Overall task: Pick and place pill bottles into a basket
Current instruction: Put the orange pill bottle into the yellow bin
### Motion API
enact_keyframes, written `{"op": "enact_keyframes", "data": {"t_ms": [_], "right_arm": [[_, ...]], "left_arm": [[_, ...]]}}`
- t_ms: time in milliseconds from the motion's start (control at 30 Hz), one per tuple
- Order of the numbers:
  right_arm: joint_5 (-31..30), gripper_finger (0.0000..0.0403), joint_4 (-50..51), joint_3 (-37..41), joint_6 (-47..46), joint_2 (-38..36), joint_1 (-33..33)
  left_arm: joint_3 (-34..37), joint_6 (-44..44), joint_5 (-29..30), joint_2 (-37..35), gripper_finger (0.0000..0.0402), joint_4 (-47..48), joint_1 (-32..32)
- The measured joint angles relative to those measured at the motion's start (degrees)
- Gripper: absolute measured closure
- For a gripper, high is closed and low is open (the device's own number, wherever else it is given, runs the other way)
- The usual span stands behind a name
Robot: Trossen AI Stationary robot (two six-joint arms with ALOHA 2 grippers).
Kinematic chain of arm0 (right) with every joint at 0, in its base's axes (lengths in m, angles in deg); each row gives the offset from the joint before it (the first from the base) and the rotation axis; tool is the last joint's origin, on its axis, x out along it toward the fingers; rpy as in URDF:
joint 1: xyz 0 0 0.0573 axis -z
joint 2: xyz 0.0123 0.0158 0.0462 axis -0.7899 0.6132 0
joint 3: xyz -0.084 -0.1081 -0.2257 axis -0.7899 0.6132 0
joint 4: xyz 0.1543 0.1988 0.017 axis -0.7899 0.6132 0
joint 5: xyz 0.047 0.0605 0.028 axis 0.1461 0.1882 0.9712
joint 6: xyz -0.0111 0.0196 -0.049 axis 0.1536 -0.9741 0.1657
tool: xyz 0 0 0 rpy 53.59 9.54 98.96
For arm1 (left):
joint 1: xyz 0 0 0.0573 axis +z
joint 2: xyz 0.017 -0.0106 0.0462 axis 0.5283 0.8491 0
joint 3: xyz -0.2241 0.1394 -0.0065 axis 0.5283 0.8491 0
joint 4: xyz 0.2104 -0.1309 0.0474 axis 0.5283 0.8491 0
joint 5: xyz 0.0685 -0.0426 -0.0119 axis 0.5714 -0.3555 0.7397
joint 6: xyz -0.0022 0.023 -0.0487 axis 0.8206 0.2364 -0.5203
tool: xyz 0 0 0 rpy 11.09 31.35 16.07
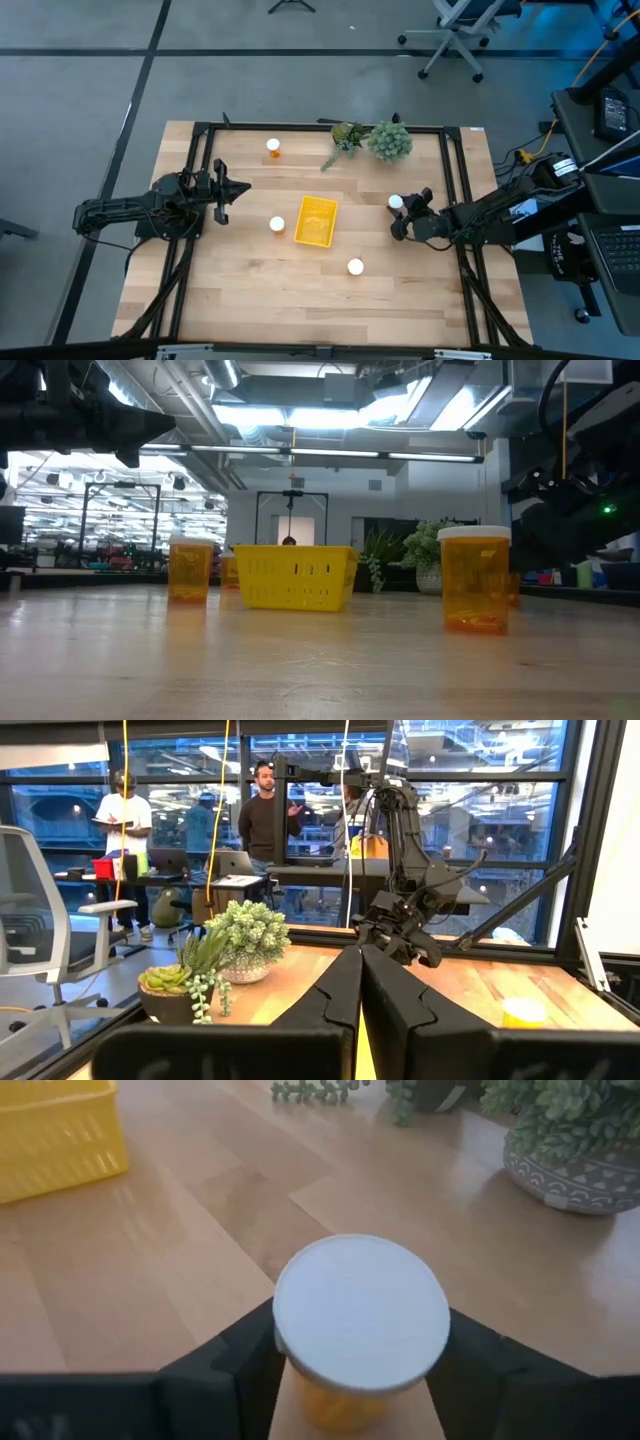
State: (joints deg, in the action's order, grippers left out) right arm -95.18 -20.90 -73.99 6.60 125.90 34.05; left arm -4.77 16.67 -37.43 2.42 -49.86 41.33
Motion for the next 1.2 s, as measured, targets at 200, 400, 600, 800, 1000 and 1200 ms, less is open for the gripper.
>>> {"op": "enact_keyframes", "data": {"t_ms": [200,400,600,800,1000,1200], "right_arm": [[-0.01,0.0204,0.02,0.02,0.0,0.0,0.0],[-0.02,0.0204,-0.01,0.02,0.21,0.0,-0.04],[-0.04,0.0209,-5.41,0.02,5.48,-0.02,-0.07],[0.73,0.0206,-11.35,0.02,10.64,-0.17,-0.07],[2.9,0.0206,-12.89,-1.06,12.65,-1.2,-0.09],[5.91,0.0205,-5.82,-6.67,14.89,-1.42,-0.11]], "left_arm": [[0.0,0.0,0.01,-0.01,0.0396,0.0,0.01],[0.0,0.0,0.0,-0.01,0.0394,0.0,0.01],[0.0,0.0,0.0,-0.01,0.0394,0.0,0.01],[0.0,0.0,0.01,0.0,0.0395,0.0,0.0],[0.0,0.0,0.0,0.0,0.0393,0.0,0.0],[0.02,0.0,0.0,-0.02,0.0396,0.0,-0.01]]}}
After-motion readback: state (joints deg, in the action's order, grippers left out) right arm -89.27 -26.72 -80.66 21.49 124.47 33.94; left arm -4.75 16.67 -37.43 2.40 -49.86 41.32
